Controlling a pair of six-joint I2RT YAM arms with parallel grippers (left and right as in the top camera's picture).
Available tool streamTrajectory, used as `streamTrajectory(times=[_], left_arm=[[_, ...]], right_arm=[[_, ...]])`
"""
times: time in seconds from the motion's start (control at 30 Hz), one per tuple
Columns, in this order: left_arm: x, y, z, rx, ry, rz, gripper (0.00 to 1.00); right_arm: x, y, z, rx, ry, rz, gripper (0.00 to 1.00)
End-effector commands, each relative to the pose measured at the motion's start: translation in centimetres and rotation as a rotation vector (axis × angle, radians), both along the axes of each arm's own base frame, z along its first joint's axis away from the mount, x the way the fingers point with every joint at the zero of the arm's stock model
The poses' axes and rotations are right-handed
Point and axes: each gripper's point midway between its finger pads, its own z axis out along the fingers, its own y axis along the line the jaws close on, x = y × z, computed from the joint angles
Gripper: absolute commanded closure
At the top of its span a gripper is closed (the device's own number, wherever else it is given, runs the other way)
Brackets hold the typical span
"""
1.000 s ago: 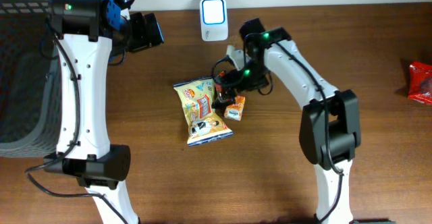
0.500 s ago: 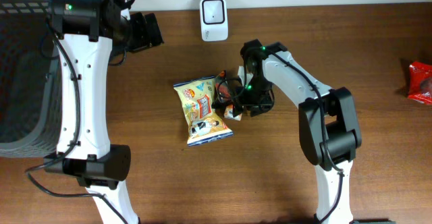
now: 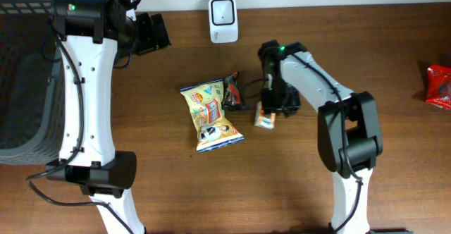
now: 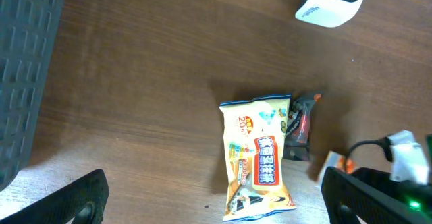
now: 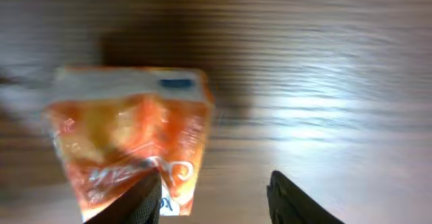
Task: Scan the item barcode
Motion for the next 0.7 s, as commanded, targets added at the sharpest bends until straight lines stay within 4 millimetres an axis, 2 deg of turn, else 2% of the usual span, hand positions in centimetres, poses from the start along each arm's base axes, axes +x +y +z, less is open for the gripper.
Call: streamTrajectory(times=[0.0,0.1,0.13,0.17,0.3,0.37,0.43,0.5,0.57,0.67], left_arm=[[-0.4,0.2,0.9,-0.001,-0.021,-0.008,0.01],[-0.4,0.2,0.9,-0.001,-0.021,-0.008,0.01],[-0.4,0.2,0.9,-0.001,-0.021,-0.008,0.01],[-0.4,0.2,0.9,-0.001,-0.022,-0.008,0.01],[-0.4,0.2,0.9,-0.001,-0.021,-0.008,0.01],[-0.4,0.2,0.9,-0.001,-0.021,-0.008,0.01],[-0.4,0.2,0.9,-0.001,-0.021,-0.008,0.01],[-0.4,0.2,0.9,-0.001,-0.021,-0.008,0.01],[-0.4,0.2,0.9,-0.001,-0.021,-0.008,0.01],[-0.4,0.2,0.9,-0.001,-0.021,-0.008,0.01]], right_arm=[[1.4,-2.9,2.2,-0.06,-0.027,-0.056,0.47],[1.5,-2.8,4.5,-0.055,-0.023,-0.052,0.44],[1.6,-1.7,5.1,-0.018,-0.024,-0.031,0.44],[1.3,0.7,5.3,0.065,-0.018,0.049,0.44],[1.1,4.6,4.8,0.025,-0.075,0.187,0.53],[0.9,5.7,4.3,-0.051,-0.102,0.199,0.55],[1.3,5.6,4.0,-0.161,-0.156,0.159,0.6],[1.7,6.0,3.4,-0.217,-0.201,0.164,0.6],[1.2,6.2,1.8,-0.221,-0.197,0.167,0.61],[0.1,5.0,-1.0,-0.26,-0.178,0.158,0.6]])
